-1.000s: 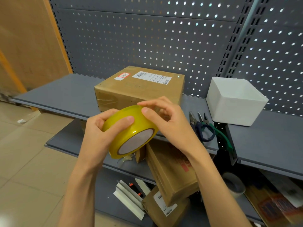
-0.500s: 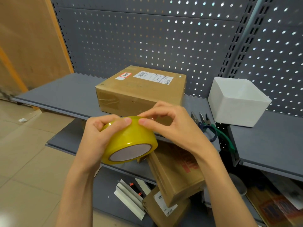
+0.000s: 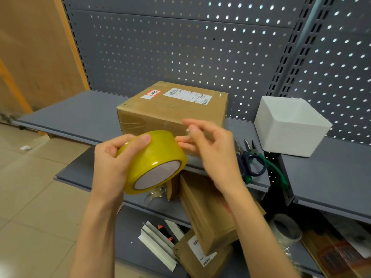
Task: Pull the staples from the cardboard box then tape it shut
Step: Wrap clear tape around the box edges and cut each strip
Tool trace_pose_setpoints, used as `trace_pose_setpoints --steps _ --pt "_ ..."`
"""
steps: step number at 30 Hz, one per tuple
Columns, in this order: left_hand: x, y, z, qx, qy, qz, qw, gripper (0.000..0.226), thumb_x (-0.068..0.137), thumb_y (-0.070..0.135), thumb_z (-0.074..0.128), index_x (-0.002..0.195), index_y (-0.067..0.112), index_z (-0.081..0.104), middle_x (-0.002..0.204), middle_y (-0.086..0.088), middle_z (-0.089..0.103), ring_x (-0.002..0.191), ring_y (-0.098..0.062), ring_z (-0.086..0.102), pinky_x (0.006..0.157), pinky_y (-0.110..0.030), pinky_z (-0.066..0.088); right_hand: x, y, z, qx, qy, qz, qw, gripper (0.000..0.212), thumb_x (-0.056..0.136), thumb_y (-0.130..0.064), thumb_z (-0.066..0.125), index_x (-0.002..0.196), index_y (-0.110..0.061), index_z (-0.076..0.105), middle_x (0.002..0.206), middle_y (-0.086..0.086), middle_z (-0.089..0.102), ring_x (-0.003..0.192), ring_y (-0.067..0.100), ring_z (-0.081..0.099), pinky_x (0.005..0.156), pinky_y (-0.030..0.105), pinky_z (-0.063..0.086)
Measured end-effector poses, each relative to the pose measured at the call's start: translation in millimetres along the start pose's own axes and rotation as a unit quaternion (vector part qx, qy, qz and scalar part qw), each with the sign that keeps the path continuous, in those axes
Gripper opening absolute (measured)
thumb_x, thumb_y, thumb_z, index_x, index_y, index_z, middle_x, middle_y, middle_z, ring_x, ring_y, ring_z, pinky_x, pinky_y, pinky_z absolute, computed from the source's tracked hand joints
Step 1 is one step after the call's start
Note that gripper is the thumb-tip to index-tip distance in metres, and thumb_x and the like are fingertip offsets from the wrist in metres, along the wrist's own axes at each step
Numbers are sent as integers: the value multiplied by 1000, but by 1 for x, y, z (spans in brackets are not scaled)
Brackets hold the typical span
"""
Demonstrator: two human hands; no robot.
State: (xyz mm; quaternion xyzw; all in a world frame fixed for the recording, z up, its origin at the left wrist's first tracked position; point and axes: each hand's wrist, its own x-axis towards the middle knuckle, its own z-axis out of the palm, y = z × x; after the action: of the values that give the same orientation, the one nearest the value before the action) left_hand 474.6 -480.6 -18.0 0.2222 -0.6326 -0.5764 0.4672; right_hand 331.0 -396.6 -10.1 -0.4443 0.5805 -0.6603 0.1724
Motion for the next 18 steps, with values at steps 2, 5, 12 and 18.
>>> trace_pose_setpoints --steps 2,5,12,18 --pt "0 1 -1 -44 3 -10 999 30 52 57 73 55 27 68 54 10 59 52 -4 57 46 -16 45 2 0 -6 90 11 48 995 22 97 -9 44 104 -17 63 74 8 69 63 11 68 60 17 54" --pt "1 2 4 -9 5 20 1000 20 67 41 68 51 29 66 52 13 56 51 -4 55 46 -14 42 3 6 -3 -47 -25 -6 999 25 99 -13 42 110 -13 64 80 0 64 70 1 61 67 14 47" --pt "1 -2 5 3 -29 15 999 21 67 43 62 53 27 66 53 10 57 52 -6 55 46 -15 43 0 12 6 -87 -31 -35 995 32 91 -44 49 89 -17 66 75 22 58 72 34 52 64 45 41" --pt "1 -4 -3 -40 -76 -33 996 26 67 34 69 45 22 61 47 8 53 44 -6 51 43 -15 41 0 2 -9 -149 -173 -44 973 26 95 -31 50 106 -18 70 96 -6 71 87 19 64 77 46 50"
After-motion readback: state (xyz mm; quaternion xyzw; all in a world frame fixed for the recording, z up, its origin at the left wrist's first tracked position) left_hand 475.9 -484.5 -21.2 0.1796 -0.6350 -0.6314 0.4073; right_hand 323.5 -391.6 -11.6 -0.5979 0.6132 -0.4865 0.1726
